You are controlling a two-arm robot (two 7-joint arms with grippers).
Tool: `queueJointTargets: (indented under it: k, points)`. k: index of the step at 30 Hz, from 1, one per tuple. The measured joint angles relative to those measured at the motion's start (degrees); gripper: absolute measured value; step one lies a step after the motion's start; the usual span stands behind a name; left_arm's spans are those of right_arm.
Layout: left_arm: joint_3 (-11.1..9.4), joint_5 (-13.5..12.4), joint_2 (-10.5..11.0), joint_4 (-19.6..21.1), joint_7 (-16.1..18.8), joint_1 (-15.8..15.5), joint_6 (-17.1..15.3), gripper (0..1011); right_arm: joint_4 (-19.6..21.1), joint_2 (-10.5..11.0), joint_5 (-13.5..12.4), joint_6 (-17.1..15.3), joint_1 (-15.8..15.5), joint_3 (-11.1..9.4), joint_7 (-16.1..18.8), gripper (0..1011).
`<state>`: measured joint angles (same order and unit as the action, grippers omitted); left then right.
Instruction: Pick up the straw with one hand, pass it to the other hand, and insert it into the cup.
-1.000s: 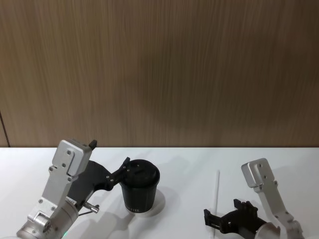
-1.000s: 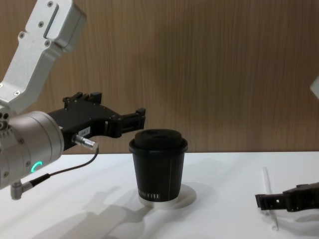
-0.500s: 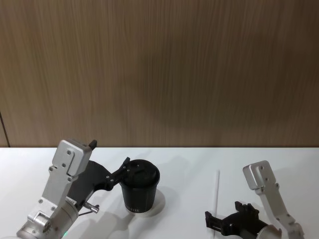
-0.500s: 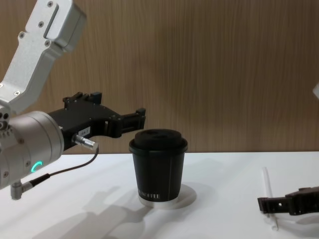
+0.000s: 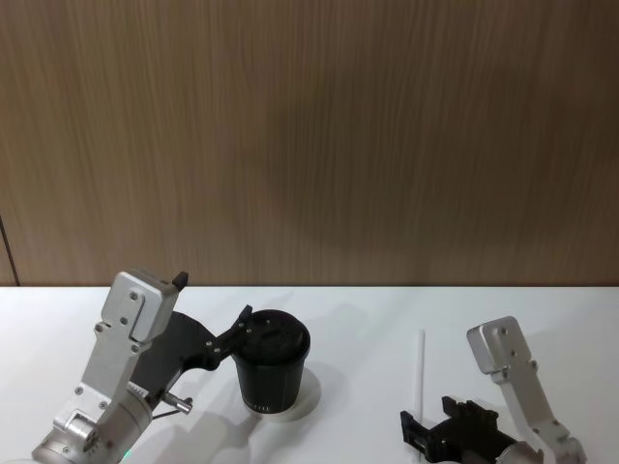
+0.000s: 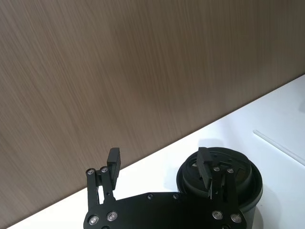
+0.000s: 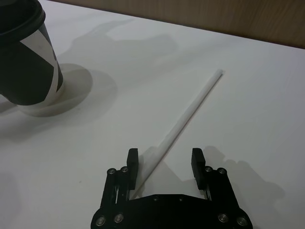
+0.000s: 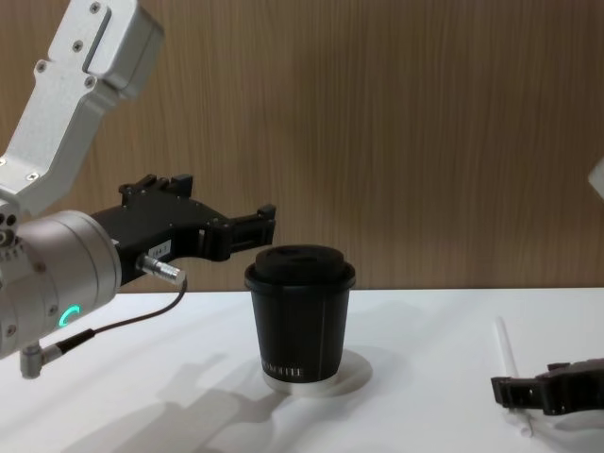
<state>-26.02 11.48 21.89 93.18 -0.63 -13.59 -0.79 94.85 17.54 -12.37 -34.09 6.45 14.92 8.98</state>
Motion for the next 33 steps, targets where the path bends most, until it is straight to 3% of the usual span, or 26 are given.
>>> queueJointTargets:
  k: [8,33]
  points:
    - [0.0,0.0,0.0,0.0,0.0,0.0,0.0,1003,-0.01,0.06,0.4,-0.1,-0.21,0.18,0.6,469]
    - [0.0,0.0,0.0,0.0,0.0,0.0,0.0,1003,0.09,-0.35,1.32,-0.44,-0.64,-0.7,1.26,301]
